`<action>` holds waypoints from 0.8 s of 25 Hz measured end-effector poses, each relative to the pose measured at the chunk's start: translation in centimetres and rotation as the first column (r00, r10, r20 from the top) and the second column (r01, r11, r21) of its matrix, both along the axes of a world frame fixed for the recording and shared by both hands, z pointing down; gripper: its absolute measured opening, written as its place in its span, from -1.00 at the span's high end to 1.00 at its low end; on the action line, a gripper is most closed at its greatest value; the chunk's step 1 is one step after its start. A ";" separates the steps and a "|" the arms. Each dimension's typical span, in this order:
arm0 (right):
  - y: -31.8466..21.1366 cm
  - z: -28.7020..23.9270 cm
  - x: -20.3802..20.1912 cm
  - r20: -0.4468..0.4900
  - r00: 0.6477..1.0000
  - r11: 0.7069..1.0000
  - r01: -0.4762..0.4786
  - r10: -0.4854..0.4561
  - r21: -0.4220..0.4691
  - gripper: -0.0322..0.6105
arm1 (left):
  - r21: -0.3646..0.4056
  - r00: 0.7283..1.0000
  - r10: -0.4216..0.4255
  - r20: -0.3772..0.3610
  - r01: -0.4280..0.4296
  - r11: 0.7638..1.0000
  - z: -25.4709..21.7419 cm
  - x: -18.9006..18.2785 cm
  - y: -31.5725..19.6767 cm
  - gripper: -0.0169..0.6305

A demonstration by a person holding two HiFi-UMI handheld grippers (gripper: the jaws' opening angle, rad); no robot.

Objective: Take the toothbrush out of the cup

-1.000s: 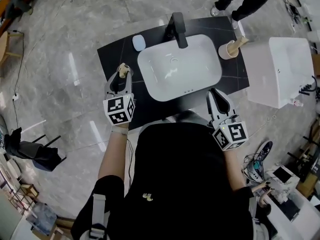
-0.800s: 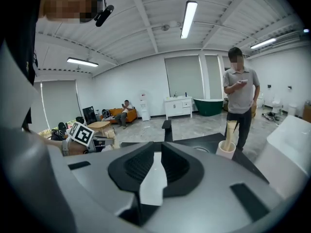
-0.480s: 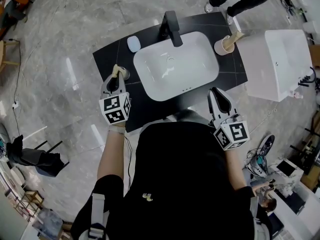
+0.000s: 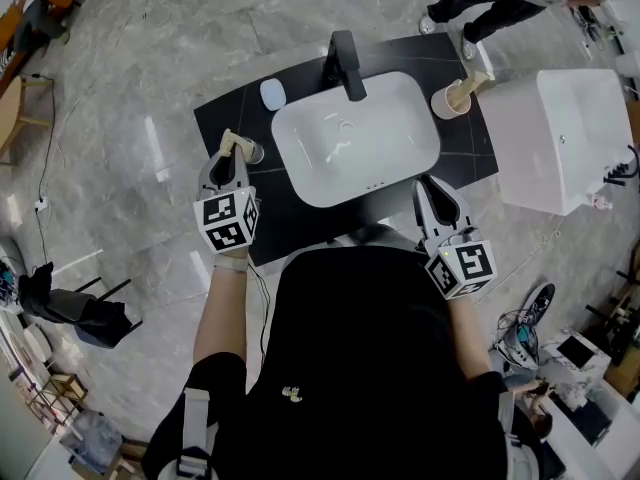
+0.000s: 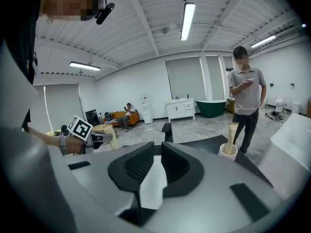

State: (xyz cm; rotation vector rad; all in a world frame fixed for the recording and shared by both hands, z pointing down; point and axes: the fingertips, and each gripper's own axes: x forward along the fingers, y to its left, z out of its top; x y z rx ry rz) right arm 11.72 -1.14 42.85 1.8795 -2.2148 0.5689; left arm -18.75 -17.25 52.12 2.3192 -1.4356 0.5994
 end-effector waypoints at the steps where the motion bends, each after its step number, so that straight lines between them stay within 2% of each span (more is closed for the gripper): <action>1: -0.1 0.0 0.0 0.006 1.000 1.000 0.005 -0.005 0.006 0.70 | 0.005 1.000 -0.002 0.003 0.002 1.000 -0.6 0.0 0.0 0.85; 12: -1.4 -0.6 -0.3 0.080 0.994 0.995 0.075 -0.080 0.061 0.70 | 0.085 0.999 -0.040 0.017 0.038 0.996 -7.9 0.3 1.3 0.85; 20: -1.4 -1.0 -0.7 0.102 0.989 0.992 0.103 -0.111 0.078 0.70 | 0.112 1.000 -0.003 -0.007 0.004 0.994 -10.8 2.6 3.3 0.85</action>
